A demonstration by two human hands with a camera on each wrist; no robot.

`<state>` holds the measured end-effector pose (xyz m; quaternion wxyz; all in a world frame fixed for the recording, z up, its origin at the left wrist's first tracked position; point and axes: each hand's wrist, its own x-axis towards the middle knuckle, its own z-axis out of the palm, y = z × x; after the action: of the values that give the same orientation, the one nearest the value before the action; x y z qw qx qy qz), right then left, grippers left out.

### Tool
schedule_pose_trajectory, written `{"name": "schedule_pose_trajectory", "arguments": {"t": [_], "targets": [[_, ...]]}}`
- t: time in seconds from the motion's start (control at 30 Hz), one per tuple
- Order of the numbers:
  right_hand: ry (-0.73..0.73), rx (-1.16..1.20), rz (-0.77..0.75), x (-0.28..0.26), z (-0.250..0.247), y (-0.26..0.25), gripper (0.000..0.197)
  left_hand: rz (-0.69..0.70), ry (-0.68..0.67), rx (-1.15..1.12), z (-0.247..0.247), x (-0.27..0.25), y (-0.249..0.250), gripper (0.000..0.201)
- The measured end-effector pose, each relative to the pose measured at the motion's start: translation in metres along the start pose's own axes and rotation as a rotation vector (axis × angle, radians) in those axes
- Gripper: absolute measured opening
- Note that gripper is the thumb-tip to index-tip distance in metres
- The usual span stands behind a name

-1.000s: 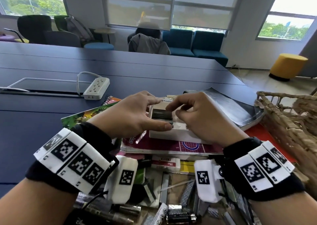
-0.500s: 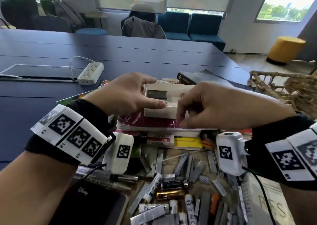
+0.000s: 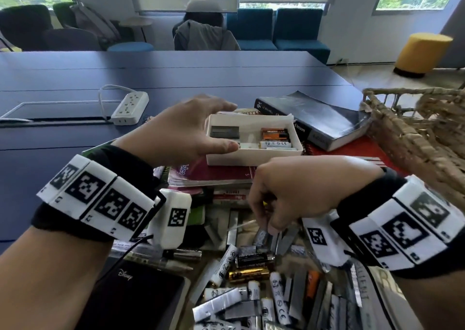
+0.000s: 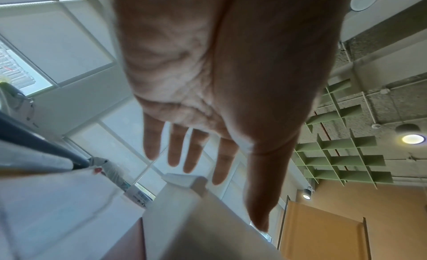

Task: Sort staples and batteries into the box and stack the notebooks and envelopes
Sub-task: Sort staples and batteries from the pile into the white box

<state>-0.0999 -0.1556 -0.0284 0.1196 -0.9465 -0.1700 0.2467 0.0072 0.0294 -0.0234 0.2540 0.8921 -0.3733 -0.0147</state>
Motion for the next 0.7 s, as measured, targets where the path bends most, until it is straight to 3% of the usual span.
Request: {"name": "schedule_pose_trajectory", "arguments": {"t": [0.43,0.53,0.7], "targets": [[0.011,-0.005,-0.068,0.0,0.002,0.01,0.008,0.123,0.148,-0.035,0.004,-0.002,0.021,0.04],[0.065,0.004,-0.062,-0.006,-0.003,0.016,0.009,0.132,0.178,-0.041,0.004,-0.003,0.023,0.033],[0.261,0.034,-0.045,-0.017,-0.017,0.024,0.013,0.117,0.171,-0.079,0.004,-0.004,0.033,0.003]]}}
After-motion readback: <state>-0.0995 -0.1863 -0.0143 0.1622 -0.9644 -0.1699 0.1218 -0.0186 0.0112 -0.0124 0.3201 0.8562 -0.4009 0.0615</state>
